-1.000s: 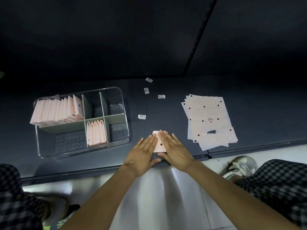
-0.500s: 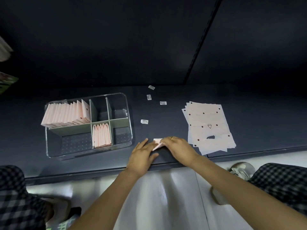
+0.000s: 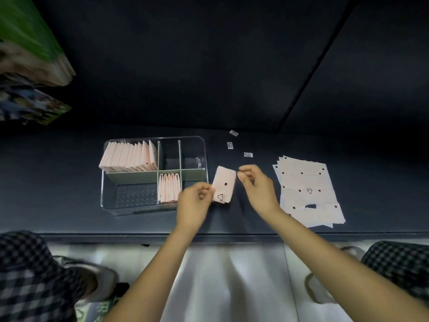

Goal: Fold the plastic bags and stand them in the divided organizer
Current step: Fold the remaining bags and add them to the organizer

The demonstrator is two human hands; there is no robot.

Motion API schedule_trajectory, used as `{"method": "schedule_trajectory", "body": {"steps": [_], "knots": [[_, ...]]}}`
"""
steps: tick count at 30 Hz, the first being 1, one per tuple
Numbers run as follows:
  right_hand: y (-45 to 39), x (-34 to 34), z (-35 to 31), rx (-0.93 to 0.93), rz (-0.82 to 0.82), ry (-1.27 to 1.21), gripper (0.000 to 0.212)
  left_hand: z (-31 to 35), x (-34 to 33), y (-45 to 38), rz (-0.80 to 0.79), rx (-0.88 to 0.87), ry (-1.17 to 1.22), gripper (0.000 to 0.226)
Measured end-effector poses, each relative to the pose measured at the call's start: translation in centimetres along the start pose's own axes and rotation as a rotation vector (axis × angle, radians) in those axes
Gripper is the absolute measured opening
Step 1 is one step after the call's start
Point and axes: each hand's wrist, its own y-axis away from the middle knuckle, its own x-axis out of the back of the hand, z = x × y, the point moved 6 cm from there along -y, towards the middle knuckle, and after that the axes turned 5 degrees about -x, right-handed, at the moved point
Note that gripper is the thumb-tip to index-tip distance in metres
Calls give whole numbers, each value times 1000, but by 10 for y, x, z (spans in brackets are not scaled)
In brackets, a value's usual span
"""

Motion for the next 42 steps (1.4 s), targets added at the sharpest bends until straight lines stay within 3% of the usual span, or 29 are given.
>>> {"method": "schedule_trajectory", "body": {"steps": [2, 5, 10, 17, 21, 24, 29, 34, 37, 42], "knots": [[15, -13, -18, 81, 63, 40, 10, 6, 20, 5, 135, -93, -191, 5], [36, -55, -37, 92, -110, 119, 21, 15, 28, 16, 179, -223, -371, 7], [29, -80, -49, 17, -101, 170, 33, 10, 34, 21, 182, -319, -360, 8], [-2, -86, -63, 172, -94, 635, 37, -40, 59, 13, 183, -150, -526, 22], [-11, -107, -61, 173, -147, 785, 31, -52, 60, 16, 158, -177, -549, 20], [-13, -123, -58, 132, -165, 783, 31, -53, 60, 16, 171, -176, -532, 21], [-6, -148, -48, 53, -264, 667, 49, -53, 61, 17, 169, -176, -522, 25], [3, -153, -41, 24, -297, 652, 34, -53, 60, 19, 160, -197, -549, 28], [3, -150, -40, 9, -309, 670, 40, -47, 56, 22, 169, -229, -553, 32], [10, -120, -39, 136, -287, 656, 41, -38, 46, 21, 163, -305, -583, 31]]}}
